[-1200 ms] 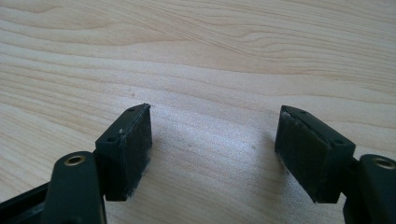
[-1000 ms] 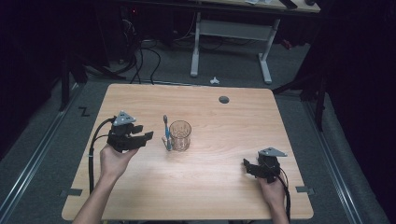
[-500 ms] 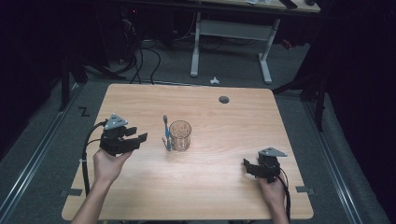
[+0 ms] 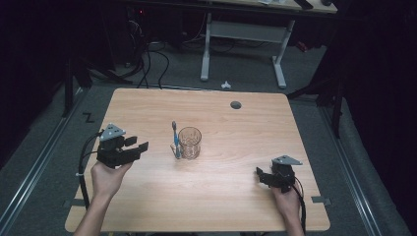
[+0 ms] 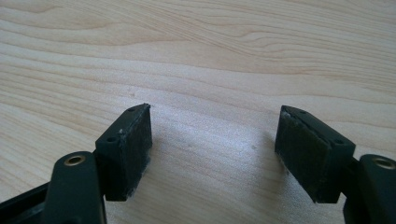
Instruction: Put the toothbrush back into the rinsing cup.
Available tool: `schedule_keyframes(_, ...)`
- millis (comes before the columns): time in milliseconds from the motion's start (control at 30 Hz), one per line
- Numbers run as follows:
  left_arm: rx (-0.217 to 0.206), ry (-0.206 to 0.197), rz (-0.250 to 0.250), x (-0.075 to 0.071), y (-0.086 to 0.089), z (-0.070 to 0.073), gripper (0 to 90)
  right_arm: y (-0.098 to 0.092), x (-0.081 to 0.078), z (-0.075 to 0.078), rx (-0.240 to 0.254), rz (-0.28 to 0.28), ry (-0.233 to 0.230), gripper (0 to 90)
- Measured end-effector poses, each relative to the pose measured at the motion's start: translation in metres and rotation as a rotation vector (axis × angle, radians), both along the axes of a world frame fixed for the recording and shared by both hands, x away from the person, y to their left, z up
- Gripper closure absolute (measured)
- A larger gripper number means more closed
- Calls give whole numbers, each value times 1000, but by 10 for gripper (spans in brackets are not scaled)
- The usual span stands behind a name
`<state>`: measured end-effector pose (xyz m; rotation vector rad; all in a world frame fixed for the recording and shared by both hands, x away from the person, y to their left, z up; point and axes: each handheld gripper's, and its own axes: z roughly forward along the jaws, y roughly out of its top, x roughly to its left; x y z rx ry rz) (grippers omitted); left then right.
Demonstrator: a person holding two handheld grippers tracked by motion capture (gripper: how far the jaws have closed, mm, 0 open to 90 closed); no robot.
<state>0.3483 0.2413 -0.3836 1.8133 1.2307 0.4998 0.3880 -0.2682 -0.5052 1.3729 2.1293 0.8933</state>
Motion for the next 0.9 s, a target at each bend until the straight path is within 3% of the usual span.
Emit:
schedule_keyframes(233, -28, -19, 28, -7, 9, 0, 490, 0, 0, 0, 0, 0, 0, 275)
schedule_keyframes(900, -68, -9, 89, -24, 31, -13, 488, 0, 0, 0, 0, 0, 0, 275)
